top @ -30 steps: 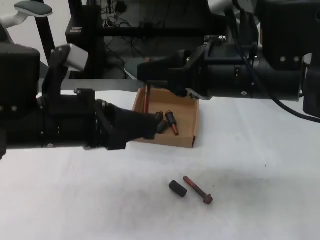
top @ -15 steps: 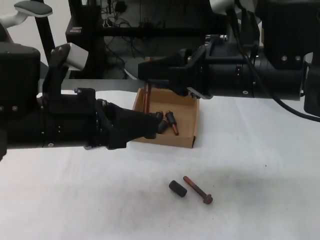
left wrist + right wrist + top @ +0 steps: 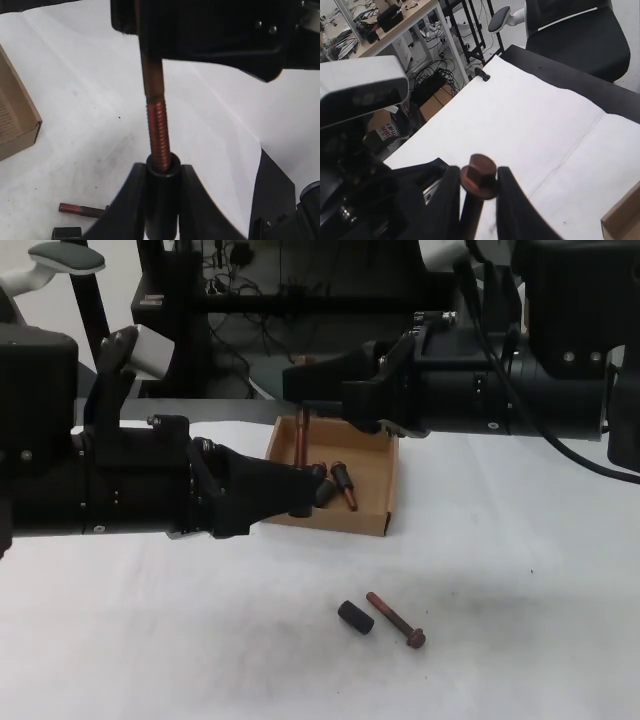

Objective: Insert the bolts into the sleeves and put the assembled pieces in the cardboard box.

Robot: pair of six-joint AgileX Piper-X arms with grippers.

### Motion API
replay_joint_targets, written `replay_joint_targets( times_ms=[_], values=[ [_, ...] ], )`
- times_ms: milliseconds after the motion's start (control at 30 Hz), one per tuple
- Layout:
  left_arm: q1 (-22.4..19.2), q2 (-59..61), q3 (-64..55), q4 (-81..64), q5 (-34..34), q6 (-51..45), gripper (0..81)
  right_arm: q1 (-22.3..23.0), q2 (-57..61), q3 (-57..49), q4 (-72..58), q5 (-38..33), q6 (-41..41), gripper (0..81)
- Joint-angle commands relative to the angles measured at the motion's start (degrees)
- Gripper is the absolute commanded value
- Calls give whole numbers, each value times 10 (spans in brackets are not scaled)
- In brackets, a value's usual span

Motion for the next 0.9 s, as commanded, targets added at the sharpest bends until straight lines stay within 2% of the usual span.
replay_joint_targets(
  times_ms=[0,400,767,867],
  values=[
    [1,-3,-5,-13,13,1,17,-2,-1,-1,0,-3,-13,6],
    [3,-3,-5,-13,13,1,17,-2,-1,-1,22,-34,-23,6],
    [62,-3,-5,-13,17,-4,17,20,-12,-1,37,-49,-26,6],
    [68,-3,-5,-13,35,-4,17,29,-12,-1,41,-49,-31,6]
  ],
)
